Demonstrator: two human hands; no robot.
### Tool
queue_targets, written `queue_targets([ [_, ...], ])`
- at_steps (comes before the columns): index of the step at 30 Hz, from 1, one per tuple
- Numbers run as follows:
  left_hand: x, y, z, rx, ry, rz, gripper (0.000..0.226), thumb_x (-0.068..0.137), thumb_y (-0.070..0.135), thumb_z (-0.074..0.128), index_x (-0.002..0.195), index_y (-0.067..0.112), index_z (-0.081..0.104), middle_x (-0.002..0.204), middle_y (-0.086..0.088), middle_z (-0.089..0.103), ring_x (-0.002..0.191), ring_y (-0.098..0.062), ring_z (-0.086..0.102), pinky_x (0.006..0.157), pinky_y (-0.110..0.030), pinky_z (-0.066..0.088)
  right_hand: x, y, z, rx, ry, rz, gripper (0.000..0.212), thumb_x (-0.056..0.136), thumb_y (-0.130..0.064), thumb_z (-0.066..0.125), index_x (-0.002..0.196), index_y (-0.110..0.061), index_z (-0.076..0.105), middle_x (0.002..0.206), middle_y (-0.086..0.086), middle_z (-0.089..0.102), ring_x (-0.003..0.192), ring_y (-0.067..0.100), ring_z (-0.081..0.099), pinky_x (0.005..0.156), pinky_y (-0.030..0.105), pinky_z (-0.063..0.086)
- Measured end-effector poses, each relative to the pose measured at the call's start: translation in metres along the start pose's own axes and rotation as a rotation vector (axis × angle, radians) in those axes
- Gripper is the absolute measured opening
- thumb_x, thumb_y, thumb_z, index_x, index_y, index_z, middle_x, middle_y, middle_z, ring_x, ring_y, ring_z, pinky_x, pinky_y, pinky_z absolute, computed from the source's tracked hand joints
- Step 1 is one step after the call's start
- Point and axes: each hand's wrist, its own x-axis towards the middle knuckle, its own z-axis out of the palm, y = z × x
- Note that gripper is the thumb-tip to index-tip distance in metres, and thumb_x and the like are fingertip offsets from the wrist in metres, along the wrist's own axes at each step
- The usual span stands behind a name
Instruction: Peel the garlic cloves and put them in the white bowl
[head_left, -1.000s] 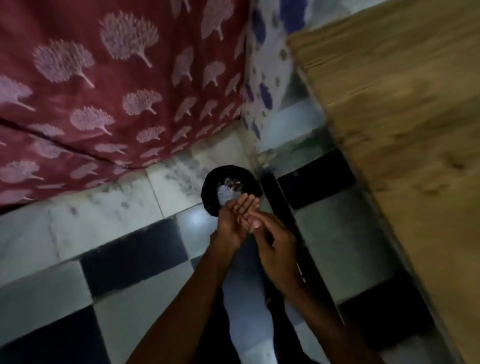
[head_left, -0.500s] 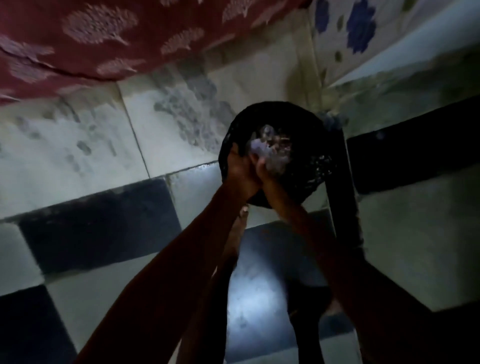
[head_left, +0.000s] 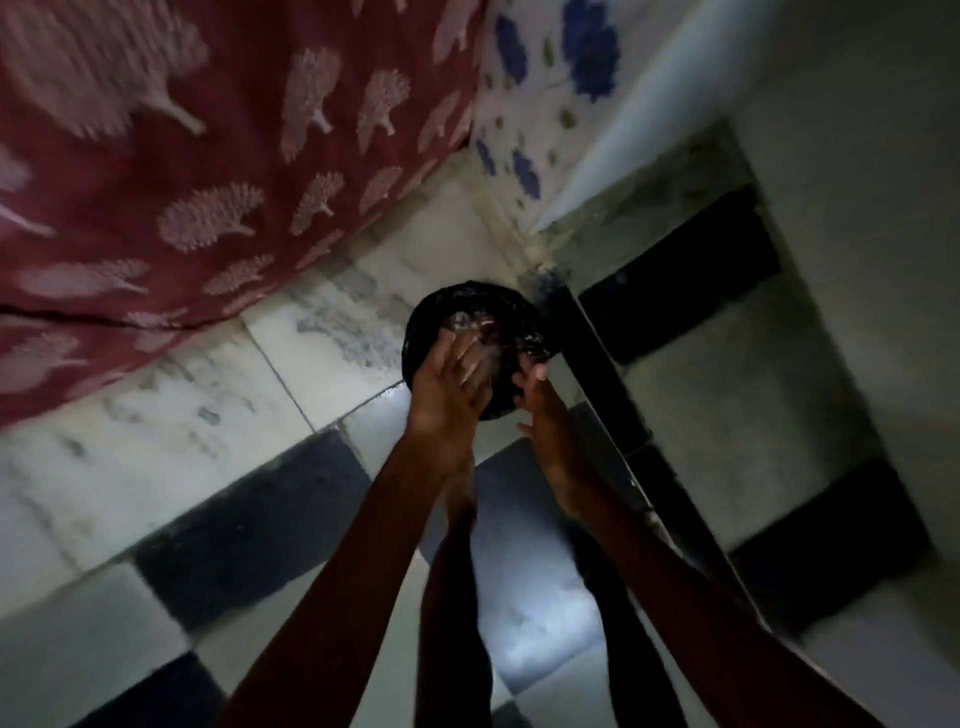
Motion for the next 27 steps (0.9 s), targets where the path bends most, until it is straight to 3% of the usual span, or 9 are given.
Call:
queue_targets([
  [3,-0.121,0.009,0.046,0.24,-0.007,0.044,0.037,0.102,0.029,0.04,0.13,0.012,0.056,0.123,-0.004,0.064,0.106,-0.015,0.062,0.1,-0.032,0.042,-0.124,-0.051,-0.033,0.048,0.05,-0.165,0.029,0.104,-0.029,0.046,0.127,-0.017,0.059,0.118,-0.003,0.066,0.103,0.005,0.06,0.093,0.029,0.048],
  [5,-0.185,0.004,0.077,0.396,-0.029,0.074,0.029,0.102,0.023,0.039,0.121,0.014,0.059,0.109,-0.002,0.067,0.091,-0.012,0.065,0.089,-0.029,0.044,-0.197,-0.076,-0.062,0.118,0.084,-0.218,0.018,0.102,-0.018,0.05,0.112,-0.021,0.065,0.099,-0.005,0.072,0.092,0.006,0.067,0.081,0.025,0.052],
  [7,-0.247,-0.009,0.12,0.533,-0.09,0.106,0.025,0.102,0.019,0.04,0.113,0.016,0.062,0.101,-0.002,0.068,0.082,-0.011,0.065,0.081,-0.028,0.044,-0.264,-0.096,-0.097,0.156,0.144,-0.277,0.02,0.101,-0.012,0.052,0.108,-0.023,0.068,0.095,0.002,0.074,0.09,0.015,0.069,0.078,0.027,0.054],
  [10,-0.31,-0.041,0.178,0.726,-0.197,0.126,0.023,0.102,0.013,0.039,0.104,0.017,0.062,0.088,-0.001,0.068,0.067,-0.007,0.064,0.069,-0.024,0.044,-0.336,-0.104,-0.153,0.199,0.242,-0.386,0.019,0.099,-0.007,0.054,0.11,-0.011,0.068,0.095,0.013,0.073,0.086,0.017,0.068,0.076,0.029,0.052],
  [15,-0.368,-0.126,0.269,1.057,-0.42,0.182,0.022,0.101,0.009,0.042,0.099,0.016,0.063,0.078,0.002,0.068,0.054,-0.001,0.061,0.05,-0.014,0.041,-0.405,-0.082,-0.26,0.291,0.481,-0.463,0.017,0.099,-0.007,0.055,0.108,-0.009,0.069,0.084,0.0,0.074,0.075,0.01,0.064,0.068,0.024,0.051],
  [17,-0.374,-0.172,0.3,1.159,-0.499,0.206,0.023,0.1,0.007,0.044,0.093,0.017,0.063,0.074,0.004,0.068,0.052,-0.001,0.059,0.049,-0.016,0.038,-0.424,-0.063,-0.303,0.354,0.577,-0.472,0.016,0.098,-0.005,0.055,0.105,-0.009,0.07,0.081,0.0,0.073,0.07,0.008,0.063,0.064,0.02,0.049],
  [22,-0.367,-0.272,0.354,1.352,-0.627,0.37,0.012,0.095,0.009,0.057,0.092,0.015,0.067,0.073,0.004,0.068,0.057,-0.008,0.06,0.049,-0.02,0.04,-0.445,-0.008,-0.385,0.444,0.723,-0.47,0.019,0.096,-0.003,0.055,0.101,-0.013,0.071,0.078,0.003,0.072,0.067,0.011,0.062,0.061,0.025,0.048],
  [27,-0.34,-0.344,0.396,1.554,-0.682,0.618,0.009,0.088,0.012,0.065,0.093,0.014,0.072,0.085,0.002,0.071,0.075,-0.006,0.063,0.069,-0.024,0.051,-0.456,0.035,-0.446,0.447,0.825,-0.455,0.022,0.092,0.002,0.055,0.103,-0.008,0.071,0.08,0.006,0.073,0.068,0.01,0.064,0.061,0.02,0.048],
])
